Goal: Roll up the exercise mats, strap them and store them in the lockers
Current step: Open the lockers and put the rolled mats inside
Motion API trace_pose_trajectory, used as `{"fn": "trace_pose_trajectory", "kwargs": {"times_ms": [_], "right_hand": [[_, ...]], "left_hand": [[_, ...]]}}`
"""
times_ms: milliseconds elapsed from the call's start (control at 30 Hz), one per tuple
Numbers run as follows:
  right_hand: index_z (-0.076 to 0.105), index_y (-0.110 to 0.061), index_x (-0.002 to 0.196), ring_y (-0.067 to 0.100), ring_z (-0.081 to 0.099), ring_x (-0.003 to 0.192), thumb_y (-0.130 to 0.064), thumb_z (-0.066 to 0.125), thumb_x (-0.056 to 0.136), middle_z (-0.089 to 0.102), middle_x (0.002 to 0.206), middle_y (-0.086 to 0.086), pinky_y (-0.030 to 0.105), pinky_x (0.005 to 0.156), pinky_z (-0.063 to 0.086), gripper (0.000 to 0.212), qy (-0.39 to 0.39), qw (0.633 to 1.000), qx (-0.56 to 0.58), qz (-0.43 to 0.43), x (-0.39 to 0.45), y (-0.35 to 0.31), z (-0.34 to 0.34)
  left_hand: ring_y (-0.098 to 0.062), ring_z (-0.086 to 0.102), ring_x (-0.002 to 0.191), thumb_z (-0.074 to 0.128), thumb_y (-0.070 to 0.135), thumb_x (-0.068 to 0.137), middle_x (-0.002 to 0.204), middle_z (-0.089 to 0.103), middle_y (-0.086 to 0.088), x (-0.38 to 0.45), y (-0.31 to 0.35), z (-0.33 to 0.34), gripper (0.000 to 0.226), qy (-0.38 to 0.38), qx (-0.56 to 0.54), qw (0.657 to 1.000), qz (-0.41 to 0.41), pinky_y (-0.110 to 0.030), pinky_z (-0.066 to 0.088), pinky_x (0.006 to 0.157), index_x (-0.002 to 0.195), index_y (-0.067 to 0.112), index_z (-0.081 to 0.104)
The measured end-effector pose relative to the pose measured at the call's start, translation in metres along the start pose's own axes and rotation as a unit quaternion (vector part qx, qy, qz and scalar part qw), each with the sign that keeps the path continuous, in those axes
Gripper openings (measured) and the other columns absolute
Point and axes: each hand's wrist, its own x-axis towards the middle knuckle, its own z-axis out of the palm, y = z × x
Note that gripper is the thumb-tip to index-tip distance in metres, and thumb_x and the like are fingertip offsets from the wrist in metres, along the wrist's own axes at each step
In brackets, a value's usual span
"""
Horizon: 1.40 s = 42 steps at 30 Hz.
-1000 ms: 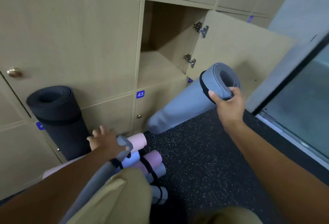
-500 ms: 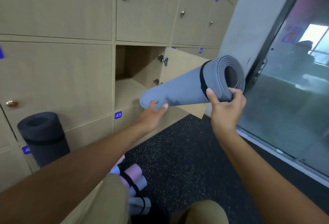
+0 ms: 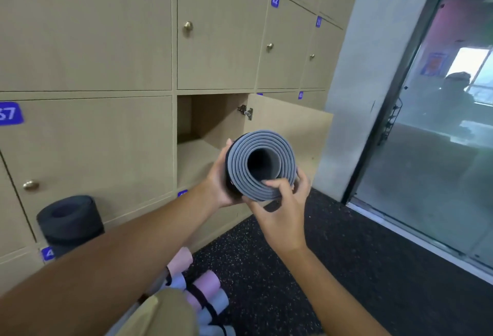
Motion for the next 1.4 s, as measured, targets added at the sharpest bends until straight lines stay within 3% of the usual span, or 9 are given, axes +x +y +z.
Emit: {"fn": "trace_pose_trajectory", "kwargs": {"times_ms": [100,200,300,400,567,667,933,1200,1400], "right_hand": [[0.065,-0.024,0.110,0.016,0.026,0.150,-0.030,0.088,0.078,0.021,0.157,0.003,0.016,0.119,0.024,0.040,-0.038,0.999,-0.012,-0.006,-0.010,0.017,0.013],[0.056,-0.034,0.122,0.012,0.035,0.145,-0.039,0.079,0.085,0.024,0.157,-0.005,0.026,0.117,0.036,0.044,-0.075,0.996,0.015,0.042,-0.023,0.036,0.024],[0.038,-0.048,0.129,0.008,0.048,0.136,-0.048,0.072,0.087,0.043,0.149,-0.007,0.038,0.115,0.043,0.054,-0.058,0.989,0.093,0.102,-0.023,0.050,0.040],[0.030,-0.045,0.139,0.007,0.057,0.129,-0.061,0.070,0.084,0.051,0.142,-0.009,0.039,0.112,0.047,0.069,-0.027,0.973,0.146,0.176,-0.011,0.062,0.061],[0.023,-0.046,0.154,0.007,0.060,0.124,-0.086,0.065,0.065,0.047,0.150,-0.004,0.035,0.097,0.055,0.106,-0.077,0.877,0.310,0.359,0.021,0.090,0.103],[0.031,-0.043,0.154,0.018,0.055,0.130,-0.076,0.057,0.070,0.050,0.149,-0.008,0.036,0.091,0.059,0.093,-0.130,0.835,0.340,0.412,0.029,0.114,0.134],[0.023,-0.034,0.159,0.019,0.054,0.131,-0.058,0.059,0.078,0.048,0.146,-0.006,0.042,0.102,0.053,0.093,-0.095,0.804,0.362,0.462,0.018,0.183,0.205],[0.045,-0.022,0.147,0.017,0.065,0.113,-0.048,0.059,0.089,0.056,0.137,-0.002,0.036,0.093,0.055,0.065,-0.093,0.810,0.324,0.480,0.015,0.237,0.214],[0.054,-0.020,0.135,0.020,0.070,0.103,-0.040,0.061,0.089,0.061,0.126,-0.002,0.035,0.085,0.055,0.051,-0.078,0.793,0.339,0.500,0.012,0.246,0.223]], "left_hand": [[-0.031,0.072,0.103,0.051,0.072,0.091,0.125,0.070,-0.017,0.007,0.009,-0.024,0.076,0.042,0.056,0.996,0.048,-0.042,0.055,0.089,0.129,0.007,0.066],[-0.035,0.068,0.117,0.063,0.070,0.086,0.129,0.069,-0.019,0.023,0.032,-0.047,0.078,0.115,0.119,0.984,0.072,-0.047,0.056,0.095,0.136,0.010,0.063],[-0.046,0.068,0.113,0.089,0.063,0.064,0.132,0.066,-0.020,0.045,0.055,-0.071,0.101,0.193,0.156,0.964,0.092,-0.058,0.056,0.090,0.148,0.024,0.048],[-0.046,0.071,0.104,0.097,0.055,0.055,0.133,0.062,-0.020,0.070,0.071,-0.094,0.117,0.237,0.179,0.948,0.117,-0.066,0.056,0.084,0.152,0.038,0.033],[-0.034,0.072,0.101,0.090,0.047,0.068,0.132,0.058,-0.010,0.101,0.088,-0.125,0.108,0.278,0.256,0.912,0.158,-0.048,0.062,0.075,0.154,0.040,0.026],[-0.029,0.071,0.100,0.091,0.039,0.071,0.128,0.059,-0.005,0.122,0.097,-0.149,0.099,0.293,0.305,0.890,0.169,-0.041,0.062,0.072,0.151,0.037,0.031],[-0.026,0.067,0.107,0.094,0.040,0.064,0.134,0.057,-0.002,0.177,0.144,-0.192,0.113,0.344,0.421,0.813,0.206,-0.046,0.060,0.086,0.156,0.038,0.028],[-0.030,0.057,0.117,0.091,0.050,0.054,0.142,0.046,-0.001,0.222,0.174,-0.229,0.128,0.415,0.529,0.711,0.207,-0.053,0.053,0.100,0.158,0.047,0.016],[-0.025,0.050,0.106,0.088,0.041,0.074,0.145,0.037,-0.007,0.241,0.190,-0.256,0.117,0.435,0.590,0.650,0.199,-0.040,0.047,0.088,0.162,0.042,0.010]]}}
